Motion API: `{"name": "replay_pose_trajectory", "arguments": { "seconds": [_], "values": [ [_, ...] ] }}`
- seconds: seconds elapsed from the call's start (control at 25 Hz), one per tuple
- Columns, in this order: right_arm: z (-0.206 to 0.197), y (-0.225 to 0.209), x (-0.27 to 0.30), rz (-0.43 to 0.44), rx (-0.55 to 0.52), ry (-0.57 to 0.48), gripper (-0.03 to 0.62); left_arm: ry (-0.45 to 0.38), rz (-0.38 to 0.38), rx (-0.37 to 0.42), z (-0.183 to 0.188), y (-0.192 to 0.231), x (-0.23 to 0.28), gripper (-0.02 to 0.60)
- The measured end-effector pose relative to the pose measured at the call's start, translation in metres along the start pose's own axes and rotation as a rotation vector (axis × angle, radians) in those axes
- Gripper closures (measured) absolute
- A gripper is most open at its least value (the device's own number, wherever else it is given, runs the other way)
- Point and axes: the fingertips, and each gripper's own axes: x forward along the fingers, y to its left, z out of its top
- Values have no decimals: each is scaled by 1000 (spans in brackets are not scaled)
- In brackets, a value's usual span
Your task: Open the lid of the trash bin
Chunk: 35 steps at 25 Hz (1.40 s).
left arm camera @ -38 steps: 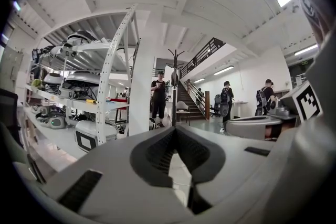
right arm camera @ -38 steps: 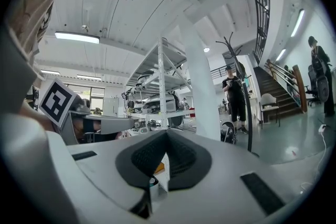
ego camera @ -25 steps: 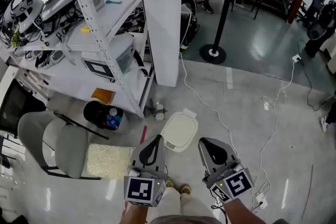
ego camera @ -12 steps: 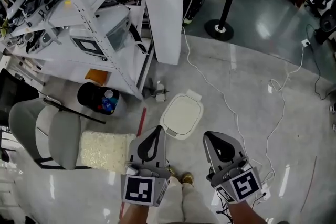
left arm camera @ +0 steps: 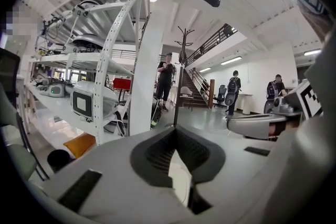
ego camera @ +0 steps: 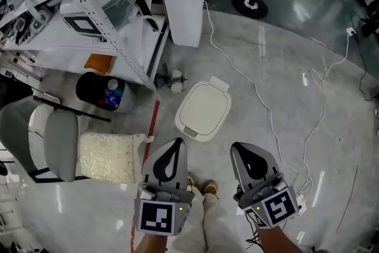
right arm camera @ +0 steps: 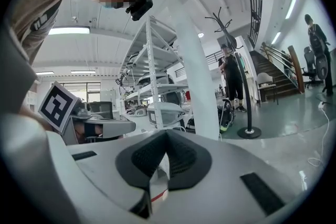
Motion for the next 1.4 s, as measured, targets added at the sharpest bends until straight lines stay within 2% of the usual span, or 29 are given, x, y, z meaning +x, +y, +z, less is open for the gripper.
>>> {"name": "replay_pose_trajectory", "arguments": {
  "seconds": [0.12,0.36,0.6,0.92,1.4],
  "values": [
    [-11,-3,0,-5,18,8,569,3,-7,3,-8,-1,3,588],
    [-19,-5,0,1,32,18,569,113,-38,-5,-33,2,22,588],
    [-29,-9,0,0,28,28,569,112,-26,-38,-82,21,65,588],
    [-51,-5,7,12,40,58,569,317,27,-141,-191,47,106,589],
    [-62,-6,21,21,39,58,569,647,51,-161,-343,49,127,589]
  ]
}}
